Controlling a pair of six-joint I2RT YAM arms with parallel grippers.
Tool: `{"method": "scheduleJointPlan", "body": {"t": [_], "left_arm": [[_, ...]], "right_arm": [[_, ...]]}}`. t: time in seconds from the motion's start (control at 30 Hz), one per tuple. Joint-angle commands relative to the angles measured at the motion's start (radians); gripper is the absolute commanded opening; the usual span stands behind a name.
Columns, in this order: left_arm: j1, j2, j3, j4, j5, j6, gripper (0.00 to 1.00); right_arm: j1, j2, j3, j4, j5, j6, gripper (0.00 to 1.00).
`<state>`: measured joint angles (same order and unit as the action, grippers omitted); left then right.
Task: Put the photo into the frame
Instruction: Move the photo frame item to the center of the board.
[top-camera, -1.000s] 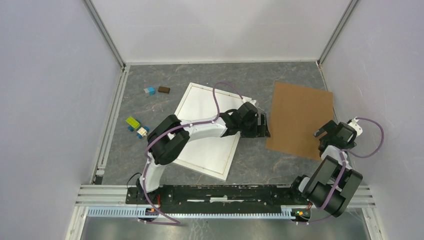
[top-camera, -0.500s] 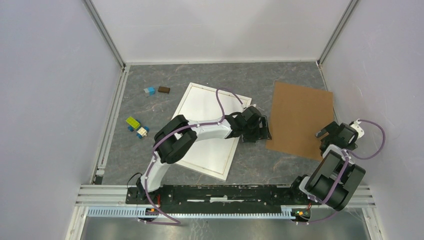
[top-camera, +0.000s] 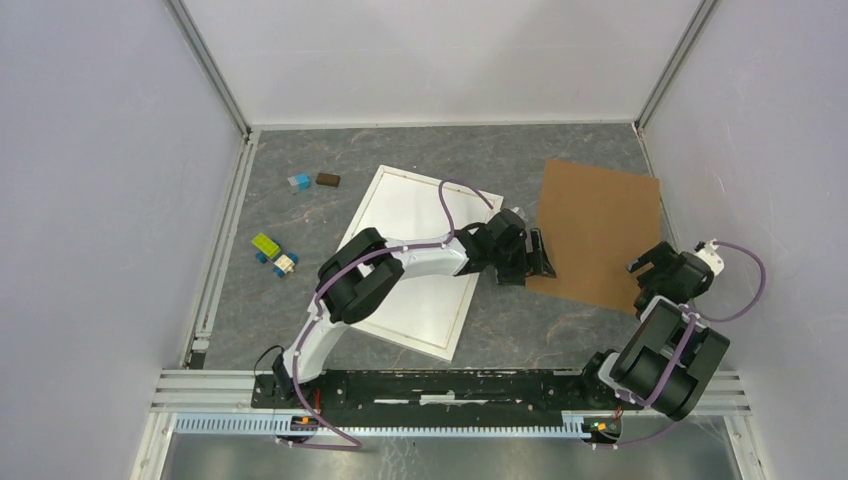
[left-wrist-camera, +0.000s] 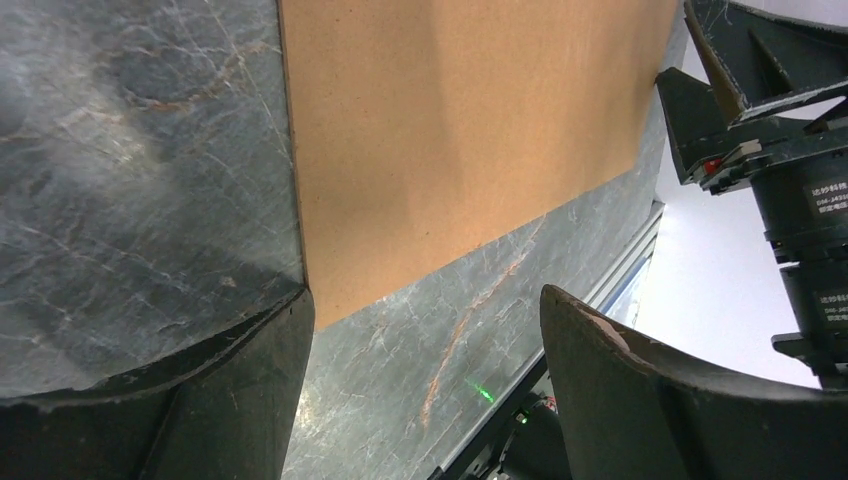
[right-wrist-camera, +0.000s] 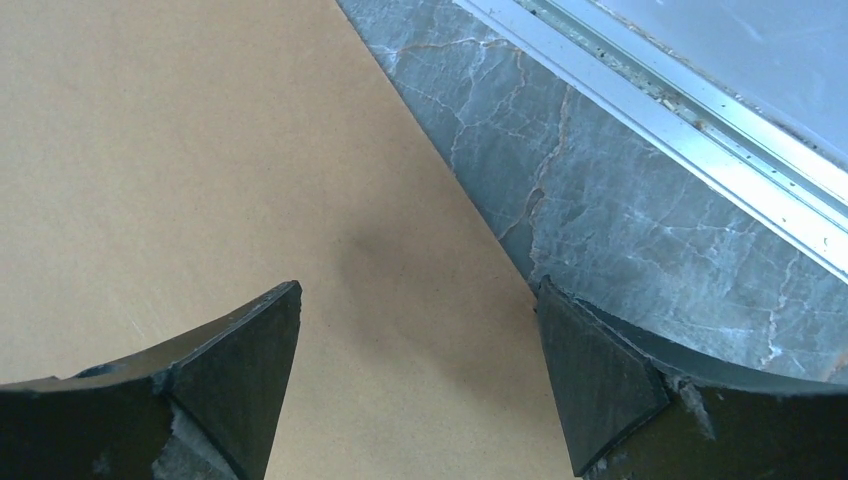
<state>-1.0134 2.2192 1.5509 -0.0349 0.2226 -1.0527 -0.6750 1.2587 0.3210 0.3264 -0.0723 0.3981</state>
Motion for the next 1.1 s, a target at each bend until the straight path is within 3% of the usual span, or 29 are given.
{"method": "scheduleJointPlan", "body": {"t": [0.0,0.6,1.07], "left_arm": [[0.01,0.013,0.037,0.09,0.061,-0.058,0.88],[0.042,-0.296,-0.097,0.1,0.032,-0.023,0.87],[0.105,-0.458,-0.345,0.149,0.0,-0.059,0.88]], "right_arm": [[0.051,0.028,-0.043,-0.037,-0.156,0.059,0.91],[0.189,0.032,-0.056,-0.022,-0.232,0.067,0.89],[0.343,0.043,-0.056,-0.01,-0.23,0.056,0.89]]}}
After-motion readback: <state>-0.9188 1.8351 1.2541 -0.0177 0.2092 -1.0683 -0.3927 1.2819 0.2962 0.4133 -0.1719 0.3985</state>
